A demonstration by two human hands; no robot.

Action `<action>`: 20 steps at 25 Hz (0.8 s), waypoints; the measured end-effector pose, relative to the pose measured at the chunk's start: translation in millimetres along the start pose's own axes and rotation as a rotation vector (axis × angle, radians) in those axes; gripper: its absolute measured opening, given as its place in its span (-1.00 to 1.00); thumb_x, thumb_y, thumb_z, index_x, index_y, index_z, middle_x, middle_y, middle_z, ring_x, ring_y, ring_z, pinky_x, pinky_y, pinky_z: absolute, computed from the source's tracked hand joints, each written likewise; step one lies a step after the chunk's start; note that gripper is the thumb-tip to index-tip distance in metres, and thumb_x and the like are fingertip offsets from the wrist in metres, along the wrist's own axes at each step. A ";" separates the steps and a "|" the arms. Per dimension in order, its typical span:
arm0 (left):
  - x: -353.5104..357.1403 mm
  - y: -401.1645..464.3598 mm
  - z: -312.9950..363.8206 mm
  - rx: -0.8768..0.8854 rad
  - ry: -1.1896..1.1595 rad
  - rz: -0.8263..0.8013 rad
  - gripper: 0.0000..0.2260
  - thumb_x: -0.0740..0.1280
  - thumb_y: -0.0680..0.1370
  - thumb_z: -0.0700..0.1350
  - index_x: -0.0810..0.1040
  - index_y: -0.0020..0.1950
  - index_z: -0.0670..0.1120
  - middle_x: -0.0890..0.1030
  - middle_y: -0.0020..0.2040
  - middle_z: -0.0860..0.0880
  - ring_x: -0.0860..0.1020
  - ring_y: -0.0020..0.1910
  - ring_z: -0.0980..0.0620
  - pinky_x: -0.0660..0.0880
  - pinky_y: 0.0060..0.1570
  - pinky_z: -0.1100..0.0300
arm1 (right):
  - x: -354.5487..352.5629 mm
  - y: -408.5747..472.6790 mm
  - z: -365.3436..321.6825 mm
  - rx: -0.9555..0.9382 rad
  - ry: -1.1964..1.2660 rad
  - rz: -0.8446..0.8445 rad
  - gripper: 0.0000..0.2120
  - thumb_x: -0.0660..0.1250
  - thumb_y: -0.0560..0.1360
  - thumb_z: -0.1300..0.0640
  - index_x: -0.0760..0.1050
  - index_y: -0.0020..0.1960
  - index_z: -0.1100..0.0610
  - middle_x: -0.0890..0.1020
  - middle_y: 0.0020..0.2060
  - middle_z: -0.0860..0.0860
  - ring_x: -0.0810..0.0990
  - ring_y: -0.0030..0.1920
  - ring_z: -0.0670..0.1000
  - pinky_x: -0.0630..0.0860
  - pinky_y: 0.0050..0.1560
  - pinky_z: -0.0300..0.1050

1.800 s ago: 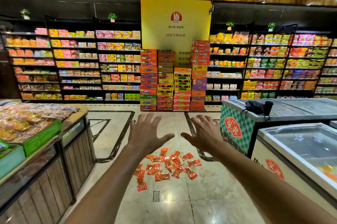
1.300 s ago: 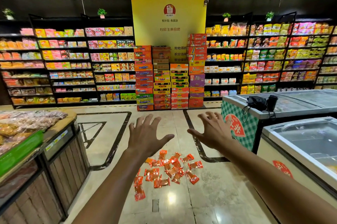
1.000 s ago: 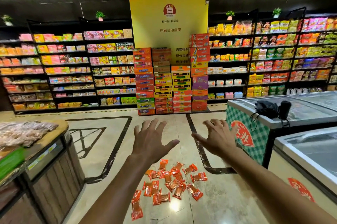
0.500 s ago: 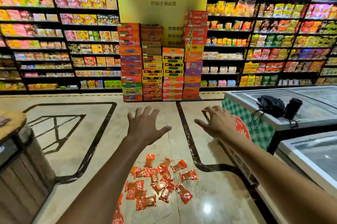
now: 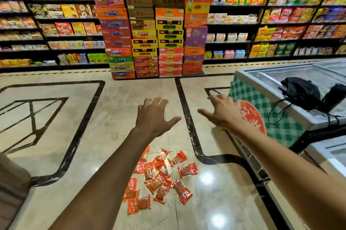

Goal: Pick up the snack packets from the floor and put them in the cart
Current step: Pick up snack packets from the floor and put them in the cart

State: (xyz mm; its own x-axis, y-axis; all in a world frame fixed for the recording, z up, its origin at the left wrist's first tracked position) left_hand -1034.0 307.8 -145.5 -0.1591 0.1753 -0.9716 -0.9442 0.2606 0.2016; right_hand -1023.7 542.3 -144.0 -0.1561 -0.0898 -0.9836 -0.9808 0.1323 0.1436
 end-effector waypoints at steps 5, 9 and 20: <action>132.1 111.8 4.7 0.032 0.041 -0.093 -0.24 0.12 0.46 0.52 0.44 0.48 0.06 0.43 0.53 -0.01 0.30 0.53 -0.15 0.20 0.46 -0.09 | 120.2 128.6 43.6 0.044 0.019 -0.092 -0.37 0.20 0.46 -0.44 0.40 0.39 -0.11 0.55 0.31 0.06 0.52 0.32 0.16 0.34 0.37 0.29; 320.6 166.9 -5.4 0.046 0.013 -0.272 -0.27 0.15 0.45 0.51 0.45 0.46 0.08 0.42 0.53 0.03 0.21 0.58 -0.13 0.07 0.52 -0.25 | 292.9 190.3 84.9 0.164 0.176 -0.179 -0.47 0.31 0.48 -0.32 0.44 0.35 -0.07 0.58 0.22 0.10 0.58 0.23 0.21 0.49 0.24 0.19; 982.5 95.3 -43.5 0.374 0.038 -0.702 -0.27 0.05 0.42 0.41 0.40 0.47 0.05 0.39 0.52 -0.01 0.31 0.49 -0.13 0.38 0.36 -0.13 | 964.5 168.8 174.4 0.018 0.120 -0.689 -0.43 0.46 0.50 0.01 0.37 0.46 -0.01 0.49 0.36 0.11 0.47 0.36 0.18 0.40 0.33 0.00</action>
State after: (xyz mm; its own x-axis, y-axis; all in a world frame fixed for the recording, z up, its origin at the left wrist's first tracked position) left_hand -1292.9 463.5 -1086.3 0.4211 -0.1792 -0.8891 -0.6690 0.6006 -0.4379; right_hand -1319.4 650.2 -1087.4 0.4879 -0.2675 -0.8309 -0.8590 0.0221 -0.5115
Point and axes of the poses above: each hand's wrist, its own y-axis towards the middle knuckle, its own x-axis out of the palm, z = x × y, the point moved 10 cm from there along y, towards the middle knuckle
